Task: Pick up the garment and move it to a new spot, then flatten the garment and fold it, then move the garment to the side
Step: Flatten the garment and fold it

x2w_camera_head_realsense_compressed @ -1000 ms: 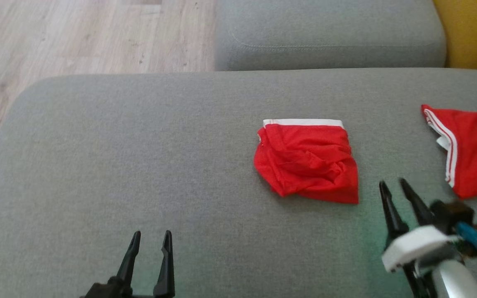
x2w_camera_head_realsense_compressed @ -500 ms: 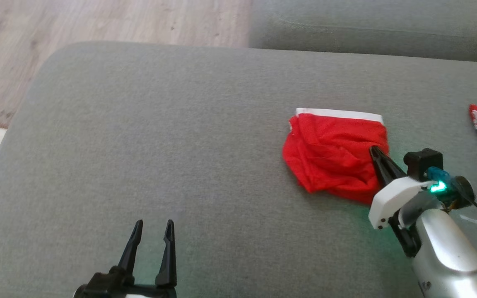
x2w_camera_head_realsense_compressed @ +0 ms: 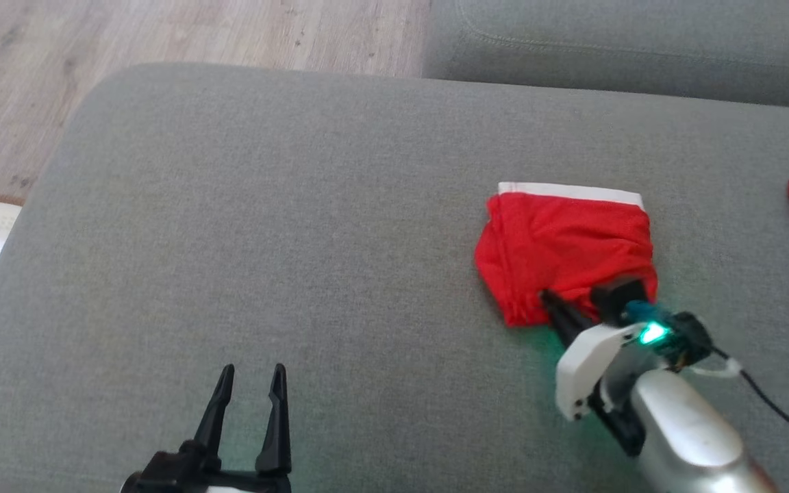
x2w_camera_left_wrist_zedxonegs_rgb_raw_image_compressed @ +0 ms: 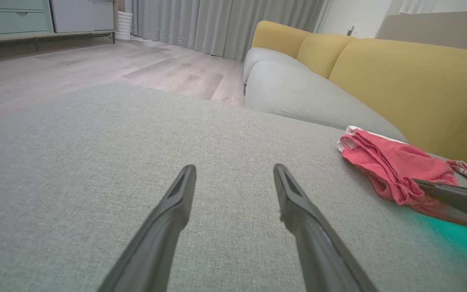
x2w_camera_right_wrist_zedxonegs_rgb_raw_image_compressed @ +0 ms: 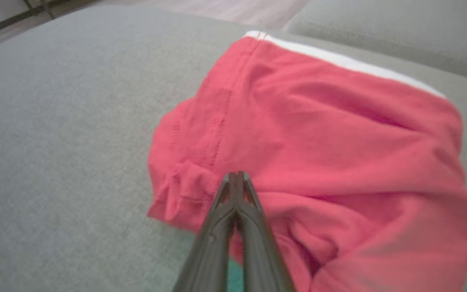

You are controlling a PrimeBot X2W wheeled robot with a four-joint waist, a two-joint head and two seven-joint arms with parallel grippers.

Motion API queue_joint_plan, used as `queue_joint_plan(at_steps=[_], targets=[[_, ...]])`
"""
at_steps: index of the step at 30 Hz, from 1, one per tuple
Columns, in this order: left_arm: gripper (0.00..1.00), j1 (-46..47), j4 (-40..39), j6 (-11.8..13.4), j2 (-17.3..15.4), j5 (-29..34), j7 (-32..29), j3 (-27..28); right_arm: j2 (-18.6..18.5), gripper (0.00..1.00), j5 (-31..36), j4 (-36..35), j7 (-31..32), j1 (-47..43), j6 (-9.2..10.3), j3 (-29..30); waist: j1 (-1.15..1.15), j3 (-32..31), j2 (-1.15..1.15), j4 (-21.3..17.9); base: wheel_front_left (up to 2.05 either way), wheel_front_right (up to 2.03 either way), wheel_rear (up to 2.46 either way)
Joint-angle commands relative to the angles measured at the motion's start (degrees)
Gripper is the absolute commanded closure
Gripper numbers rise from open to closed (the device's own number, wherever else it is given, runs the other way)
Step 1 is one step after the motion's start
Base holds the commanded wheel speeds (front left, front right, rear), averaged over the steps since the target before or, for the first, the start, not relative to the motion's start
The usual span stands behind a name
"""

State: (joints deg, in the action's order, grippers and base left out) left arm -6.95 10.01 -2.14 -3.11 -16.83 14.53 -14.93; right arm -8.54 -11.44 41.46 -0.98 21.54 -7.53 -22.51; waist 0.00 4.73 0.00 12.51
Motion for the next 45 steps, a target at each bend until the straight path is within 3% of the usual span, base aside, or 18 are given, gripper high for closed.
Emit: queue_joint_plan(at_steps=[1, 12, 18, 19, 20, 21, 22, 23, 34, 45], targets=[[0.00, 2.02, -1.66, 0.27, 0.24, -0.37, 0.47, 1.69, 0.66, 1.00, -0.83, -2.05, 0.93, -0.07, 0.04, -2.43, 0.00, -0.37, 0.00, -0.28, 0.00, 0.00, 0.00], [0.00, 1.16, -1.46, 0.41, 0.24, -0.40, 0.47, 2.90, 2.93, 1.00, -2.10, -4.28, 2.87, -3.27, 0.04, -6.06, 0.00, -2.11, 0.00, -2.00, 0.00, 0.00, 0.00], [0.00, 0.62, -1.37, 0.11, 0.24, -0.05, 0.47, 4.23, 2.64, 1.00, -3.13, -8.22, -0.05, -4.67, 0.04, -3.83, 0.00, -3.61, 0.00, -3.73, 0.00, 0.00, 0.00], [0.00, 0.56, -1.39, 0.07, 0.24, 0.01, 0.47, 4.44, 2.34, 0.96, -3.07, -9.03, -0.59, -5.20, 0.04, -2.83, 0.00, -3.94, 0.00, -3.98, 0.00, 0.00, 0.00], [0.00, 0.48, -1.41, 0.05, 0.24, 0.06, 0.47, 4.64, 1.92, 0.68, -2.75, -10.00, -1.22, -5.81, 0.04, -1.77, 0.00, -4.16, 0.00, -4.19, 0.00, 0.00, 0.00], [0.00, 0.40, -1.46, 0.03, 0.24, 0.13, 0.47, 4.87, 1.51, 0.51, -2.29, -10.97, -1.93, -6.50, 0.04, -0.42, 0.00, -4.41, 0.00, -4.46, 0.00, 0.00, 0.00], [0.00, 0.30, -1.45, 0.02, 0.24, 0.16, 0.47, 5.13, 1.12, 0.21, -1.70, -11.97, -2.50, -7.28, 0.04, 0.77, 0.00, -4.63, 0.00, -4.75, 0.00, 0.00, 0.00], [0.00, 0.22, -1.44, -0.07, 0.24, 0.26, 0.47, 5.37, 0.73, 0.00, -1.10, -13.05, -3.03, -8.13, 0.04, 1.80, 0.00, -4.86, 0.00, -4.99, 0.00, 0.00, 0.00], [0.00, -0.76, 0.94, -1.47, 0.24, 2.48, 0.47, 8.03, 0.32, 0.00, 2.47, -23.54, -11.14, -18.05, 0.04, 15.77, 0.00, -6.96, 0.00, -6.59, 0.00, 0.00, 0.00], [0.00, -0.76, 5.29, -2.24, 0.24, 3.57, 0.47, 9.05, 2.79, 0.00, 2.97, -25.07, -13.97, -25.18, 0.04, 23.77, 0.00, -7.59, 0.00, -6.53, 0.00, 0.00, 0.00]])
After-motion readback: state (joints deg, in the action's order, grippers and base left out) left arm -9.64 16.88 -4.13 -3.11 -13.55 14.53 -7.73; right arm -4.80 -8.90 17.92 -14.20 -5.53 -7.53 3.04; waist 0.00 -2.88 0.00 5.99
